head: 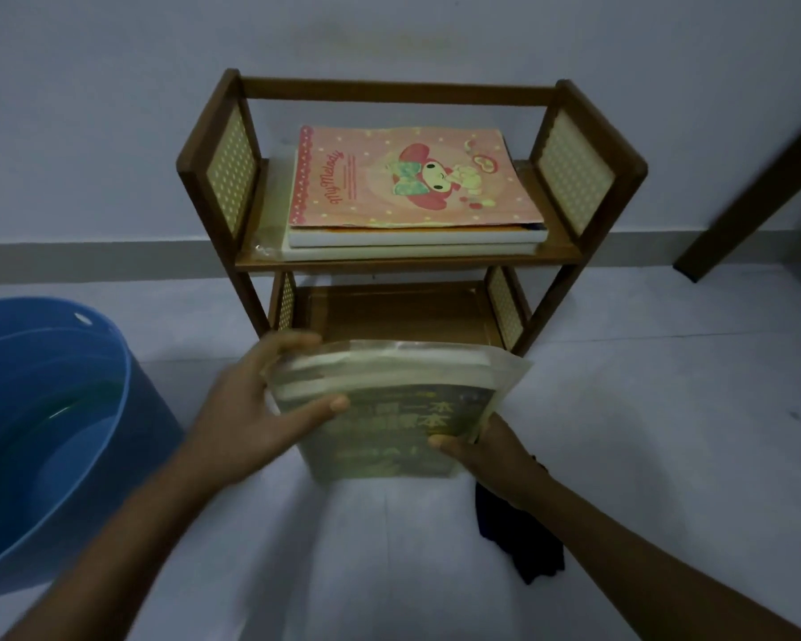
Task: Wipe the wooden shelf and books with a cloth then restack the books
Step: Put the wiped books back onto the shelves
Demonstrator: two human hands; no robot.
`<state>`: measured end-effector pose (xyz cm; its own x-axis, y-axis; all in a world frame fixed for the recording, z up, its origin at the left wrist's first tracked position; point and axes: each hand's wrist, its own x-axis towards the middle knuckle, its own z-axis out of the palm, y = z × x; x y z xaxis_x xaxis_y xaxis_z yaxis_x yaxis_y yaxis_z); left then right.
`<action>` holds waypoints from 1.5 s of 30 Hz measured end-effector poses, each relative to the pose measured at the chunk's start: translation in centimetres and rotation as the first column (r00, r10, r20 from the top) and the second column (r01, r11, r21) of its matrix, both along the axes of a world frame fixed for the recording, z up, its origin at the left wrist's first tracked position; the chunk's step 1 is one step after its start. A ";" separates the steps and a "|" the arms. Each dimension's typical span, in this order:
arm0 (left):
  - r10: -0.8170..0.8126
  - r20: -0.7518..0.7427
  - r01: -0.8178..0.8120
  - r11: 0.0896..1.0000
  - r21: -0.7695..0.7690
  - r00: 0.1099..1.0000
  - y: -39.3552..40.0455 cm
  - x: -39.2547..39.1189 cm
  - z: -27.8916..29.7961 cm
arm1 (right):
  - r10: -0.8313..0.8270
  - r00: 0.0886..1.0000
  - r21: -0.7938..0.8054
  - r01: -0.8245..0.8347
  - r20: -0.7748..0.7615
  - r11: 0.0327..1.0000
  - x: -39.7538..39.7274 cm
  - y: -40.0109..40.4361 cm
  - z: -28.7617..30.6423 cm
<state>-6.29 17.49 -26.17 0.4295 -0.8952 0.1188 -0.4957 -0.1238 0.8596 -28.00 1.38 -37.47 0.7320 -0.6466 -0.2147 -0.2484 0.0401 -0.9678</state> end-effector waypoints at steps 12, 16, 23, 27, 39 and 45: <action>-0.126 0.700 -0.045 0.974 0.222 0.703 -5.1 -2.6 1.5 | -0.112 0.987 0.115 0.125 -0.112 0.986 -0.7 -0.8 -1.1; 0.111 0.341 -0.164 0.978 0.131 0.933 -2.3 -2.0 1.7 | -0.096 0.995 0.324 0.101 -0.034 0.941 -1.6 -2.0 -1.8; 0.329 -0.313 -0.337 0.941 0.030 0.891 0.4 -0.6 -4.4 | -0.058 0.984 0.280 0.009 0.170 0.960 -3.1 -3.7 3.0; 0.271 -0.260 -0.266 0.962 0.054 0.927 1.4 -0.3 -10.0 | -0.152 0.988 0.067 0.149 0.042 0.987 -3.0 -3.2 1.8; 0.299 -0.188 -0.251 0.936 0.245 0.935 3.4 0.3 -16.6 | -0.075 0.981 -0.075 0.062 -0.179 0.995 -1.7 -1.9 -3.8; 0.280 -0.105 -0.247 0.936 0.252 0.954 2.8 0.8 -16.3 | -0.104 0.980 -0.133 0.082 -0.171 0.988 -1.7 -1.9 -3.0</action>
<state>-5.49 20.26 -42.42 0.6511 -0.7426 -0.1568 -0.2973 -0.4396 0.8476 -29.67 -0.47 -40.50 0.6250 -0.7399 -0.2486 -0.4171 -0.0473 -0.9076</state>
